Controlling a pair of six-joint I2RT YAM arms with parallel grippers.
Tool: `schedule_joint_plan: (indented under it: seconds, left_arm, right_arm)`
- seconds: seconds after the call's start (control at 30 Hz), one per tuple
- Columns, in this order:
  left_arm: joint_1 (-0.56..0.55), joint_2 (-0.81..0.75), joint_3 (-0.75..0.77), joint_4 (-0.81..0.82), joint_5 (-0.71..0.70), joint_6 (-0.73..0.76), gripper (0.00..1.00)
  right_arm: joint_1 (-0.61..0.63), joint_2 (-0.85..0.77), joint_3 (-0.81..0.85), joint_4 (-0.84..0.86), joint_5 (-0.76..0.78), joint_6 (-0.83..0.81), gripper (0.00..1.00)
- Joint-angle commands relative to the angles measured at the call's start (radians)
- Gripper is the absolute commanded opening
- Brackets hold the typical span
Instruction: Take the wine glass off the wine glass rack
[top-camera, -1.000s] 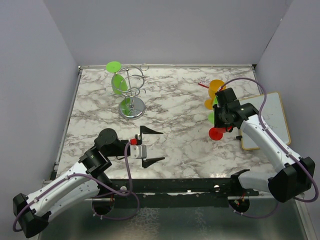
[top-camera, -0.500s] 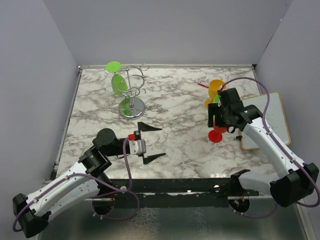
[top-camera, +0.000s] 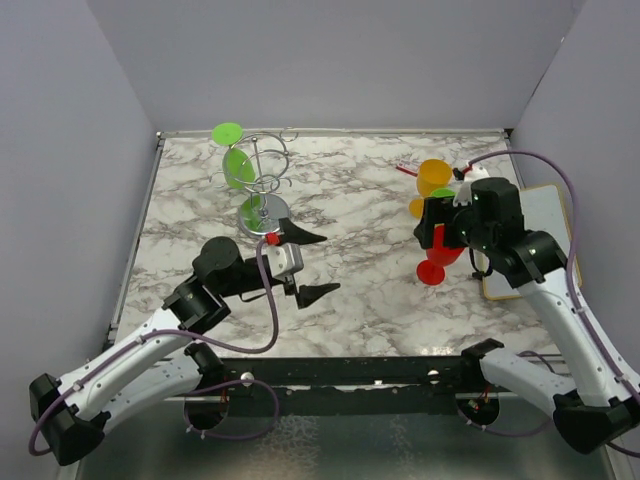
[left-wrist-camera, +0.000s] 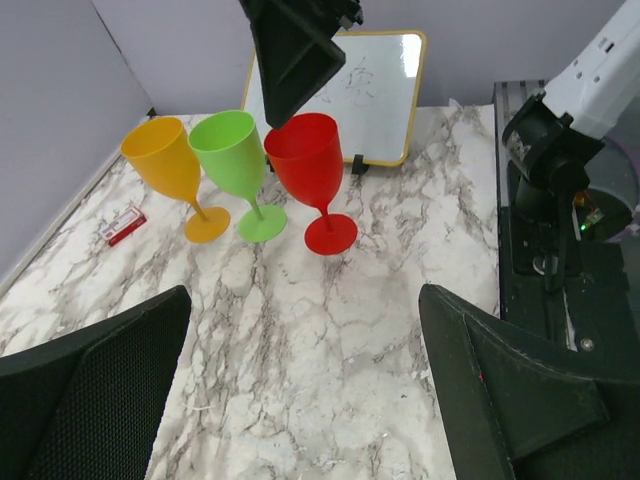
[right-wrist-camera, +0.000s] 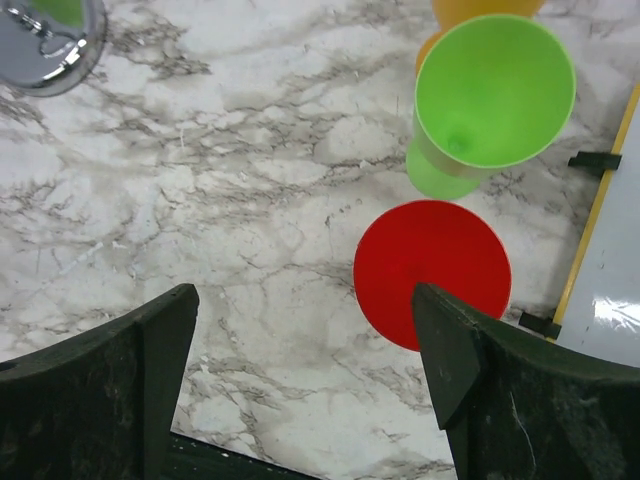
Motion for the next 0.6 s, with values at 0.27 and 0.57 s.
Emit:
schedule_joint_plan:
  seconds: [0.27, 0.57]
  left_arm:
    - [0.007, 0.215, 0.351, -0.107, -0.059, -0.234, 0.99]
    - [0.009, 0.320, 0.456, -0.076, -0.202, -0.279, 0.99]
  right_arm:
    - [-0.005, -0.216, -0.037, 0.139, -0.100, -0.074, 0.98]
    - [-0.005, -0.308, -0.087, 0.166, -0.151, -0.074, 1.00]
